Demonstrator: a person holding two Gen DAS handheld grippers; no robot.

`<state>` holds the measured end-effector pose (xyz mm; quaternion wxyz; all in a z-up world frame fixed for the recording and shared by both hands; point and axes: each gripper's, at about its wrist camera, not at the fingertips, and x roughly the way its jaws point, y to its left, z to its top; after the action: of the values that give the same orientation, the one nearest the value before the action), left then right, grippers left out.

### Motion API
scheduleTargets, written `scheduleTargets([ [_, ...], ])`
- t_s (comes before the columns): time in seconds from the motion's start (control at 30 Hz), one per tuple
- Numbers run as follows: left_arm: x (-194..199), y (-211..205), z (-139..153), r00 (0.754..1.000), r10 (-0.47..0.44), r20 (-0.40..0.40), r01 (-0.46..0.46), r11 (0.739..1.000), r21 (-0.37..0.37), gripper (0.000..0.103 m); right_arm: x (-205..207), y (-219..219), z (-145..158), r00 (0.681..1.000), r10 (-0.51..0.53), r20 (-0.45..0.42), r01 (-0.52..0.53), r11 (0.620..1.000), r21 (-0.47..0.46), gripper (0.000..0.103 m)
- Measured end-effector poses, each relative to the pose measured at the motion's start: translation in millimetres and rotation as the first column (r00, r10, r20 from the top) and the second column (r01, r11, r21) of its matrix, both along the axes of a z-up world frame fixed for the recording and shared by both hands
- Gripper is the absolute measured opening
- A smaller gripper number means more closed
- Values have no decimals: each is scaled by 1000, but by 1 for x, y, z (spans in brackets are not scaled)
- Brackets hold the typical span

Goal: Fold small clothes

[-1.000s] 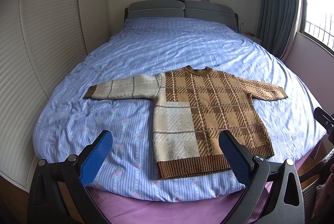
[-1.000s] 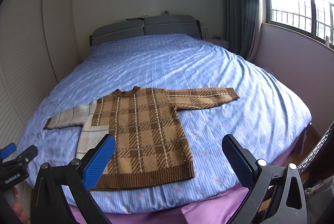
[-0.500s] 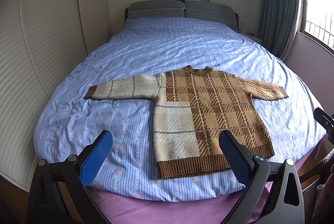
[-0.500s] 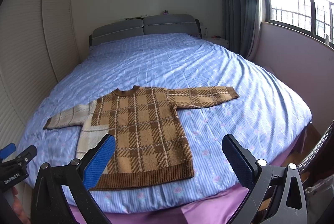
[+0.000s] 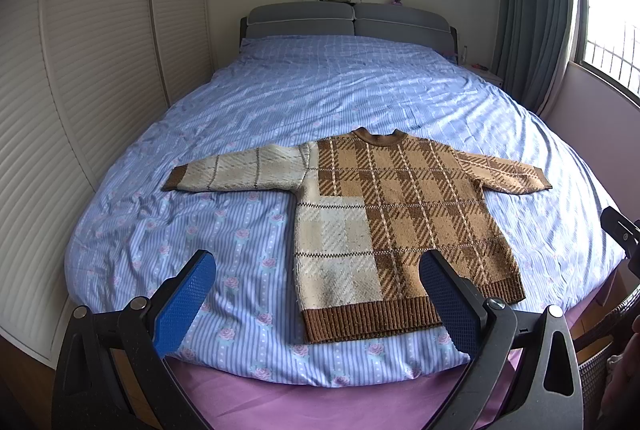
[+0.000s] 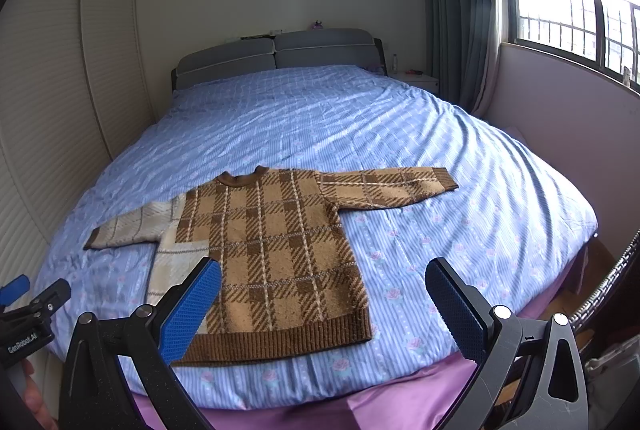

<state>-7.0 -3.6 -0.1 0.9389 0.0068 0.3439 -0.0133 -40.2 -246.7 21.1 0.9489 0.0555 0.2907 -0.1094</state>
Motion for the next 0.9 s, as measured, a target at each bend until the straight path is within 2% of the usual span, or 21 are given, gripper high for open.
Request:
scheduleTargets([
  [0.53, -11, -4, 13, 1000, -18, 18, 18, 1000, -15, 103, -11, 4, 5, 1000, -1, 6, 1, 1000, -15, 103],
  [0.77, 1, -25, 16, 998, -41, 49, 41, 999, -12, 103, -5, -21, 9, 999, -26, 30, 26, 999, 20, 103],
  [0.9, 24, -46, 18, 996, -43, 84, 45, 999, -20, 103, 10, -47, 4, 997, -73, 37, 71, 997, 41, 103],
])
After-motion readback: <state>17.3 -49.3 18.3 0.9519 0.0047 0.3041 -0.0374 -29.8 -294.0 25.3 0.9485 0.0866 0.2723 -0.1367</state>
